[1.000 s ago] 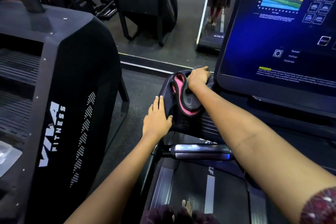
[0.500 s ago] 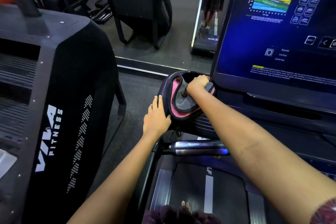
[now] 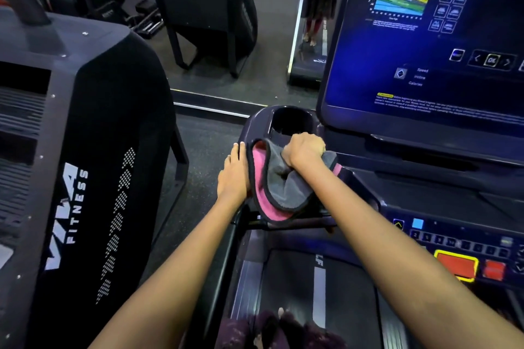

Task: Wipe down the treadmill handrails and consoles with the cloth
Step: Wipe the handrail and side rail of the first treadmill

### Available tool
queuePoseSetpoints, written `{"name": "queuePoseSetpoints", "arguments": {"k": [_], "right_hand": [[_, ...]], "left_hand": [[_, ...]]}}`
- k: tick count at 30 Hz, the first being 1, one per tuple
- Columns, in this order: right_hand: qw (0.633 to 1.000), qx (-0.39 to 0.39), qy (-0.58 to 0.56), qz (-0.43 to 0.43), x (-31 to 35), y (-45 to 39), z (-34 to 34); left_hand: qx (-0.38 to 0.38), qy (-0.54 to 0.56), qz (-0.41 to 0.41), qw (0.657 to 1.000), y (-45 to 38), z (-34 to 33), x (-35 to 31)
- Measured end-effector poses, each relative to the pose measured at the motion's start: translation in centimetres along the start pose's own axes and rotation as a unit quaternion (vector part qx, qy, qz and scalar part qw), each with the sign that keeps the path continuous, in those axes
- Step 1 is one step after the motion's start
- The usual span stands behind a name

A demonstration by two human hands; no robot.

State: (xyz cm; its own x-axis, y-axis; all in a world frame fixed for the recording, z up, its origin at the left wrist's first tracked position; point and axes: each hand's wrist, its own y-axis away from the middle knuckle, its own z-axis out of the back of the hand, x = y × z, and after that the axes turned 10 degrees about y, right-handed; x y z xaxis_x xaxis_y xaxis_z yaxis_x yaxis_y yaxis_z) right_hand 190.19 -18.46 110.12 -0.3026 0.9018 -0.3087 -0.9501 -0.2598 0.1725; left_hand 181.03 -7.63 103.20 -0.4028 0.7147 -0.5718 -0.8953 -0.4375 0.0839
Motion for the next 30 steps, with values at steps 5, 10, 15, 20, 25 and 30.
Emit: {"name": "queuePoseSetpoints", "arguments": {"k": [5,10,15,20,25,30], "right_hand": [[0.995,-0.076,-0.031,0.050,-2.9,3.2,-3.7],[0.981,-0.114,-0.006,0.156,-6.8,2.6,-4.9],[0.912,-0.202,-0.006,0.356,-3.8,1.0,-4.5],[0.822,-0.216,0.241,0.468,-5.1,-0.7,-4.3],[0.751,-0.215,0.343,0.522,-6.6,-1.0,-2.9],[0.753,-0.220,0.375,0.494,-2.3,-0.9,-3.4]], "left_hand": [[0.015,0.026,0.005,1.000,0.3,0.1,-0.4],[0.012,0.037,0.003,0.999,0.3,0.2,-0.5],[-0.006,0.124,0.014,0.992,0.1,0.2,-0.4],[-0.019,0.156,0.005,0.988,0.0,0.1,0.0],[-0.024,0.145,0.011,0.989,0.3,0.1,-0.4],[-0.028,0.184,0.016,0.982,0.2,0.2,-0.3]]}}
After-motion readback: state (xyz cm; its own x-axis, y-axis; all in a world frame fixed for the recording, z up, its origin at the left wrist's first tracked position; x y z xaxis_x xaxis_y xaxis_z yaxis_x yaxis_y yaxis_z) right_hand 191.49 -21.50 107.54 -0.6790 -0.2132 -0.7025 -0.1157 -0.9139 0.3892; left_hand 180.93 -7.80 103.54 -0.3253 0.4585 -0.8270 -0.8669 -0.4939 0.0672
